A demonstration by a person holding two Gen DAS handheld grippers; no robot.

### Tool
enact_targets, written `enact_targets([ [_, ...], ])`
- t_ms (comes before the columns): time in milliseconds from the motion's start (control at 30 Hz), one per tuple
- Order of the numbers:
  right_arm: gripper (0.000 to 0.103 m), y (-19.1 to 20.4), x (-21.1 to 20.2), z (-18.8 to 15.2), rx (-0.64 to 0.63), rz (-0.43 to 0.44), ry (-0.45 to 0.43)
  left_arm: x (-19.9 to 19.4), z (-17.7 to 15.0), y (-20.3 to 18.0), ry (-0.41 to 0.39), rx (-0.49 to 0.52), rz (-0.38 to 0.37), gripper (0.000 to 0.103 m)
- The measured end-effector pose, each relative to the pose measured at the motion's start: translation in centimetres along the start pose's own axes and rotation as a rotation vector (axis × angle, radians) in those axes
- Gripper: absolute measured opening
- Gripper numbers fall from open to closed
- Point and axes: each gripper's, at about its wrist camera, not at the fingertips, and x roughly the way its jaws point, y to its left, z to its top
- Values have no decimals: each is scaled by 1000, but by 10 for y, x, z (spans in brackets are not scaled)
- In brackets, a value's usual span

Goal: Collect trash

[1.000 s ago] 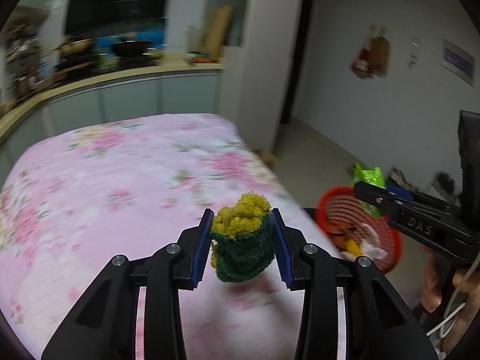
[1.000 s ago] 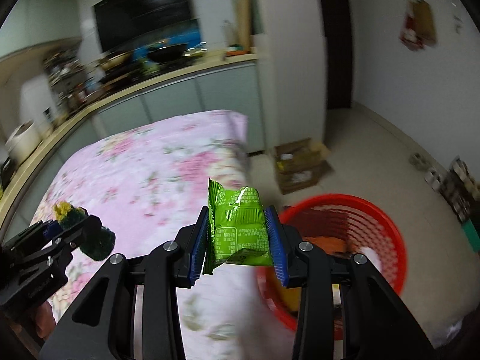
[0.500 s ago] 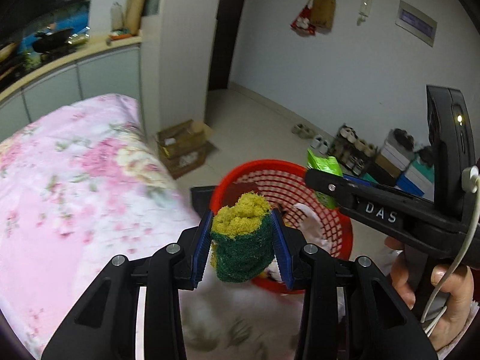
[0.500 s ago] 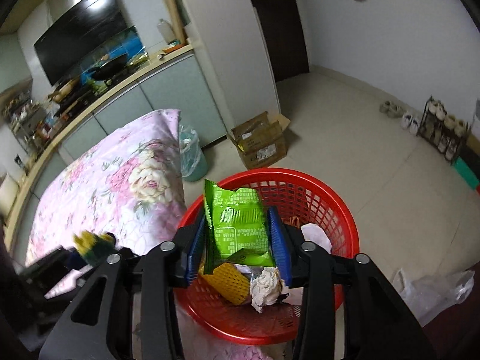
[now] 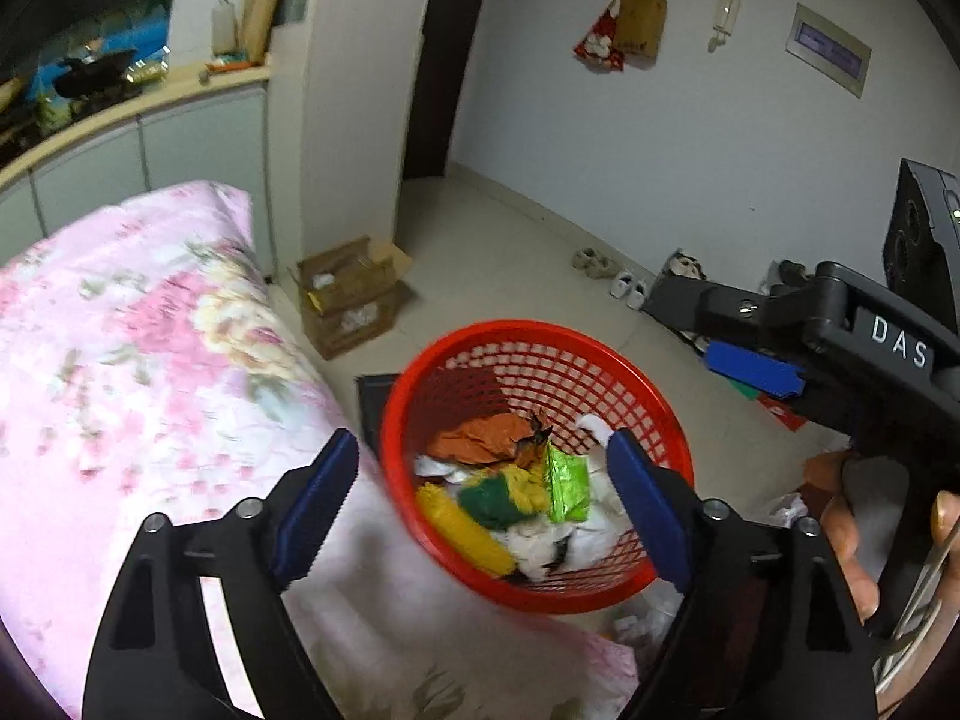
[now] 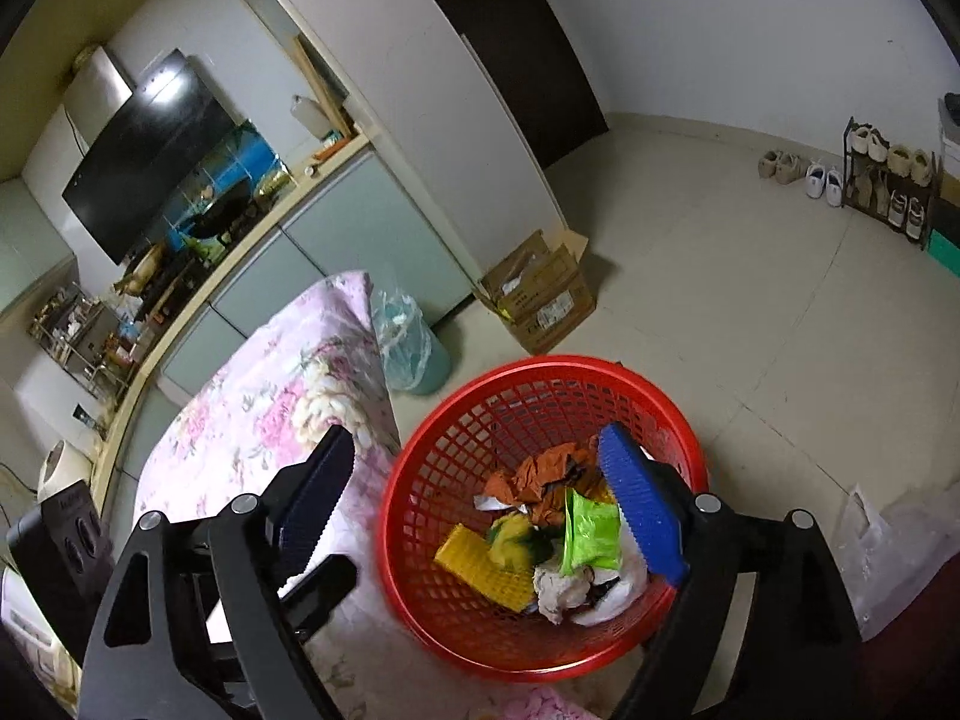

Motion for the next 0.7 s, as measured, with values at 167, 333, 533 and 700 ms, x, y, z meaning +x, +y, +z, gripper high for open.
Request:
enact_targets([
  [167,93,18,-22,-5,-56,-66,-76,-40,-6,18,-74,-44,85,88],
  [333,96,35,-48,-28,-118,-126,-111,-75,-16,23,-123,-15,199,89],
  [533,96,59,-87,-65,-221,-133,-182,-123,-30,27,-225,-3,308,89],
  [700,96,78,-116,-99,-308,-116,-276,-157,-45,19,-314,20,370,90],
])
